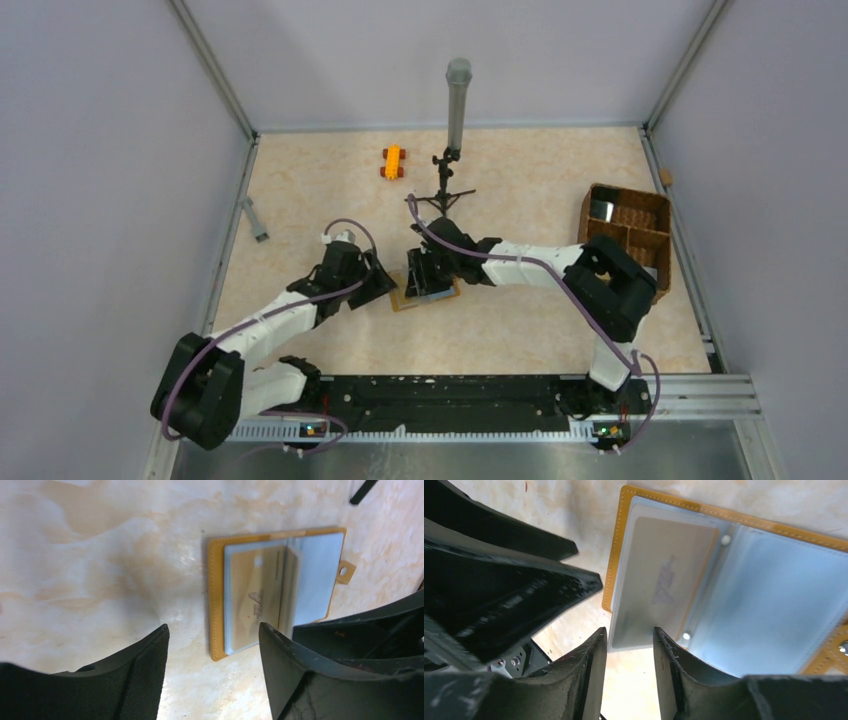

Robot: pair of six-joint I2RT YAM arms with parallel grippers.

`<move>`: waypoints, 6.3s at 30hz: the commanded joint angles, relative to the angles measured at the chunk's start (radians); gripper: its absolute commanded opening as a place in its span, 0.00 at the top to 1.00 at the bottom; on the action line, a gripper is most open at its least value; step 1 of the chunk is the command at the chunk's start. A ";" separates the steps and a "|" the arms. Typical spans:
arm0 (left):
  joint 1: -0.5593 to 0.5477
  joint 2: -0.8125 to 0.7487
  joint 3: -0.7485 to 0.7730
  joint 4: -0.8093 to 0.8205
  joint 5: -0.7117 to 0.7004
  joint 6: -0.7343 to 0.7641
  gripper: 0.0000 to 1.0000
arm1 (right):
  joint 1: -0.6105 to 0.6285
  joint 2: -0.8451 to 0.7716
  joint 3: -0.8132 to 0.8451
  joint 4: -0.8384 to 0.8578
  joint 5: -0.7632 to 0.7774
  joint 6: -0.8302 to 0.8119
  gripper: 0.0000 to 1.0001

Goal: Put the credit cards into the card holder
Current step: Turn over the card slot in the card holder, then pick up the credit card from the storage box.

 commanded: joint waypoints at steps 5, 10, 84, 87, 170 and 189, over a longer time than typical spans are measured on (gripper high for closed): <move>0.099 -0.208 -0.056 -0.105 -0.095 0.001 0.25 | 0.025 -0.056 0.021 0.082 -0.049 0.002 0.52; 0.114 -0.246 -0.018 -0.110 -0.033 0.027 0.17 | 0.024 -0.147 0.018 0.020 0.011 -0.032 0.47; 0.321 -0.207 0.416 -0.444 -0.020 0.537 0.01 | -1.153 -0.596 -0.226 -0.485 0.286 -0.239 0.26; 0.321 -0.207 0.414 -0.443 -0.018 0.536 0.01 | -1.154 -0.601 -0.224 -0.493 0.290 -0.239 0.27; 0.262 -0.173 0.358 -0.272 0.598 0.596 0.03 | -0.589 -0.630 0.059 -0.488 -0.320 -0.351 1.00; -0.060 -0.113 0.340 -0.144 0.968 0.559 0.13 | -0.168 -0.493 0.114 -0.349 -0.700 -0.464 1.00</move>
